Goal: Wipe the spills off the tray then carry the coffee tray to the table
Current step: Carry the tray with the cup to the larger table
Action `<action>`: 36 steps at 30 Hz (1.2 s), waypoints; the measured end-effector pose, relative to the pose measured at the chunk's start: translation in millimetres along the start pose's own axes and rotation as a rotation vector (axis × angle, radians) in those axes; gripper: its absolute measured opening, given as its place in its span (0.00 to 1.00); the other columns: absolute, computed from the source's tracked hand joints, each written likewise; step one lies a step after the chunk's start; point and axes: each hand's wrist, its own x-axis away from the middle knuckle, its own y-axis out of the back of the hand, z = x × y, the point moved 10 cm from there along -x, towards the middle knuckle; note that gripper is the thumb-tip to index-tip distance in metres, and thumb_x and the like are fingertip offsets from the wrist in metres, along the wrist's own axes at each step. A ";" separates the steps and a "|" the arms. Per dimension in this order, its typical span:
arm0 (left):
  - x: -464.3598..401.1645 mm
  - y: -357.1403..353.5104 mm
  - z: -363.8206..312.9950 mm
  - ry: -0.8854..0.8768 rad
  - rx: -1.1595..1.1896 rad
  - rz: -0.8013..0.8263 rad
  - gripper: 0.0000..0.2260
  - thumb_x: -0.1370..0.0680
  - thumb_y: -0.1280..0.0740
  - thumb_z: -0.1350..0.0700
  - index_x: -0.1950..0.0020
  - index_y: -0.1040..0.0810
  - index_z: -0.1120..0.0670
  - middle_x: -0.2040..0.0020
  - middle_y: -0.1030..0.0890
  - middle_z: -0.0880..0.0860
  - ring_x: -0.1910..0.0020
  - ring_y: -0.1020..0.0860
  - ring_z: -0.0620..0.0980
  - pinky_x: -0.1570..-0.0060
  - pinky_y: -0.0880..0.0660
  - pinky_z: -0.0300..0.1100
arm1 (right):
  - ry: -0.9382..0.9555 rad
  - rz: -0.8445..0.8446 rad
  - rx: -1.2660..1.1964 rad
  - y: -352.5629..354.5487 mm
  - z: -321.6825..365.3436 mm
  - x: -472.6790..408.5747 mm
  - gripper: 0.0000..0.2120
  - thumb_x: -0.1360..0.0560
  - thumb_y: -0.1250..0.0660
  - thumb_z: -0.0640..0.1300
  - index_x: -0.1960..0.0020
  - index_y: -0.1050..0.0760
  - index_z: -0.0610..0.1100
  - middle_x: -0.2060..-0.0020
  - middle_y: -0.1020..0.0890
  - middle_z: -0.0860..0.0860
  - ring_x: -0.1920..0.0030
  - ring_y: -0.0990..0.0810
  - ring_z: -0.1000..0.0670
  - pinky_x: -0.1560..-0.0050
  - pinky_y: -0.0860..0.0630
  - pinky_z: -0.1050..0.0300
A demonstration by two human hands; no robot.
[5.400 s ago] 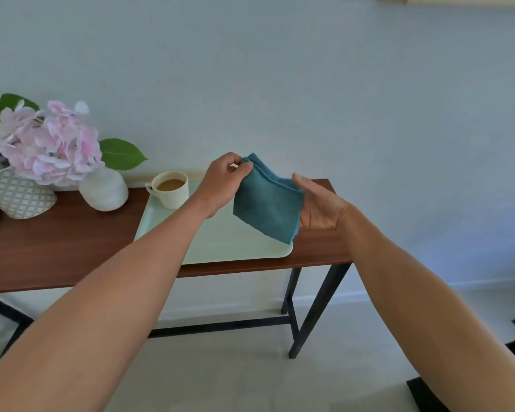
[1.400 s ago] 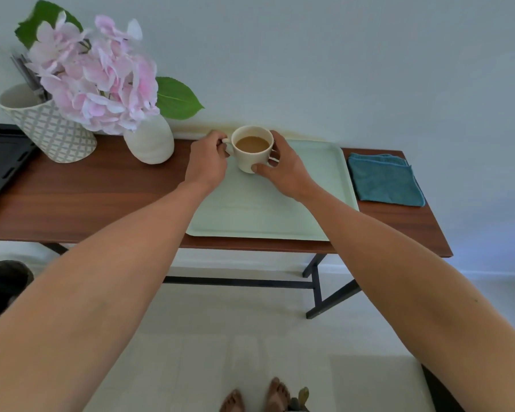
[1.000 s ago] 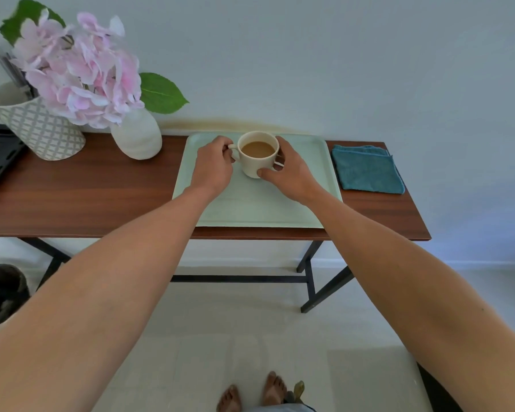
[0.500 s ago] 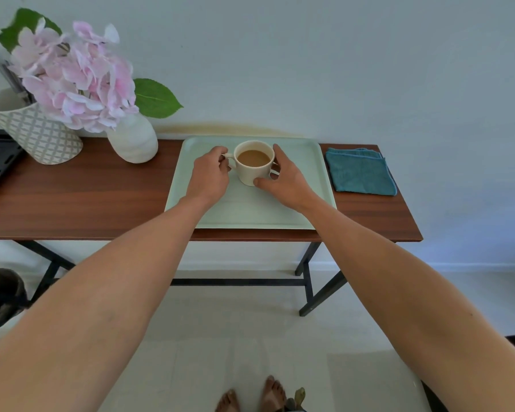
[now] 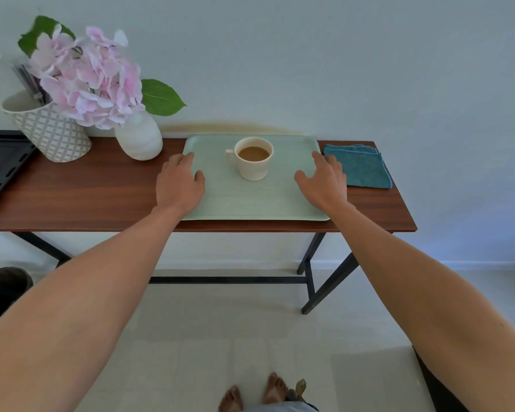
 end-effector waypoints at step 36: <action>4.3 3.7 38.4 0.133 -0.064 0.052 0.20 0.20 0.41 0.42 0.32 0.27 0.49 0.51 0.29 0.54 0.48 0.23 0.66 0.51 0.28 0.53 | -0.132 -0.040 0.098 4.2 -33.0 17.4 0.40 0.27 0.40 0.73 0.23 0.38 0.51 0.50 0.31 0.50 0.54 0.29 0.47 0.56 0.31 0.50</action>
